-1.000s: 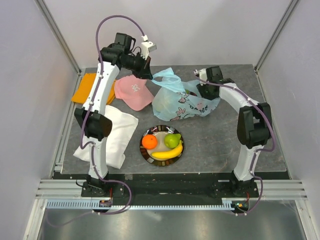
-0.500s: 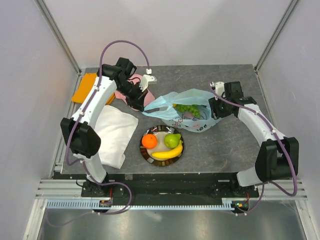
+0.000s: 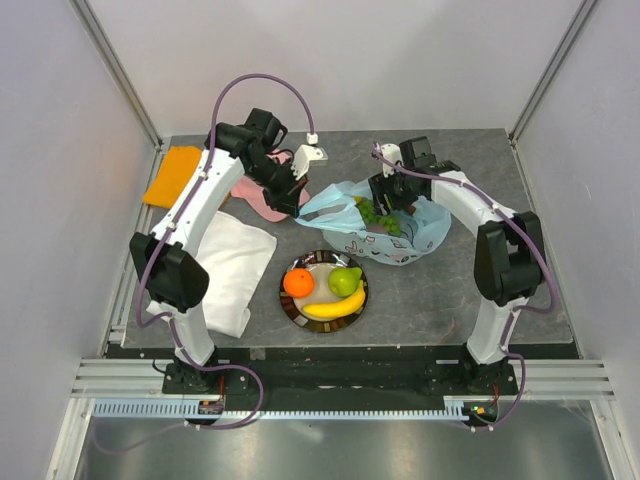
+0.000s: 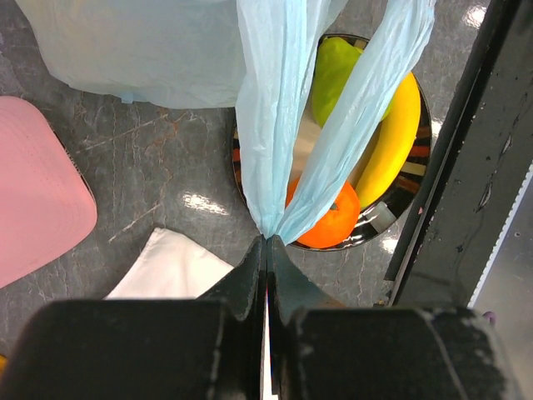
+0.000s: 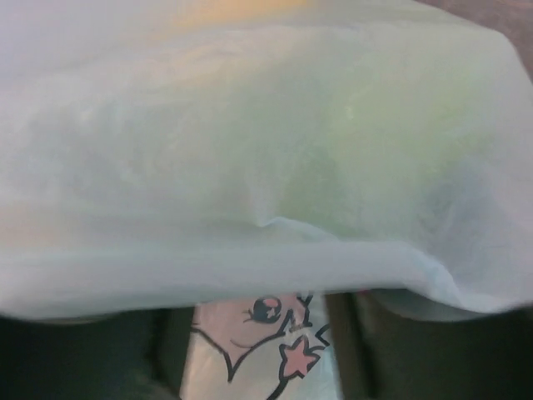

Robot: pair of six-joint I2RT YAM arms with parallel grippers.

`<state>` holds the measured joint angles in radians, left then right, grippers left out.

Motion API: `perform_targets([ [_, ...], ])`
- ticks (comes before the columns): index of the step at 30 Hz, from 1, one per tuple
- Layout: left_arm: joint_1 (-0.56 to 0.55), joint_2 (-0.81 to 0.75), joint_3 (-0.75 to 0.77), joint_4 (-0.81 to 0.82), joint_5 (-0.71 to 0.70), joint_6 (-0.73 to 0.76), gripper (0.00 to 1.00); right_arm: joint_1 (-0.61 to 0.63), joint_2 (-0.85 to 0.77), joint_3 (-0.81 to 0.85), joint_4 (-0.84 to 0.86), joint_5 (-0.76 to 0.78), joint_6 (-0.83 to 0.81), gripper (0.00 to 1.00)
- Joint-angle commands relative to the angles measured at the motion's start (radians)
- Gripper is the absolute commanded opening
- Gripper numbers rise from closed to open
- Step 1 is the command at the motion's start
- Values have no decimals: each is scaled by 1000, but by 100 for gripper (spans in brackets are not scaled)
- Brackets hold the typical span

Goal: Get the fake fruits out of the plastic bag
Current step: Take out the fake fruit from the plastic bag.

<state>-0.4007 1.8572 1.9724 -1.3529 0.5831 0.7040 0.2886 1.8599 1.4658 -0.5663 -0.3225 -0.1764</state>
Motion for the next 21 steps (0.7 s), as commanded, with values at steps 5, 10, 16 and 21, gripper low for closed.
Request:
perform_targets([
  [5,-1,16,25,-135,43,-6,2,0,94,129,82,256,153,90],
  [10,-1,25,25,-138,57,-14,2,7,165,192,85,293,213,98],
  [16,-1,31,20,-138,84,-31,2,26,317,315,91,347,236,98],
  [21,-4,40,20,-123,83,-52,1,34,351,378,88,355,193,82],
])
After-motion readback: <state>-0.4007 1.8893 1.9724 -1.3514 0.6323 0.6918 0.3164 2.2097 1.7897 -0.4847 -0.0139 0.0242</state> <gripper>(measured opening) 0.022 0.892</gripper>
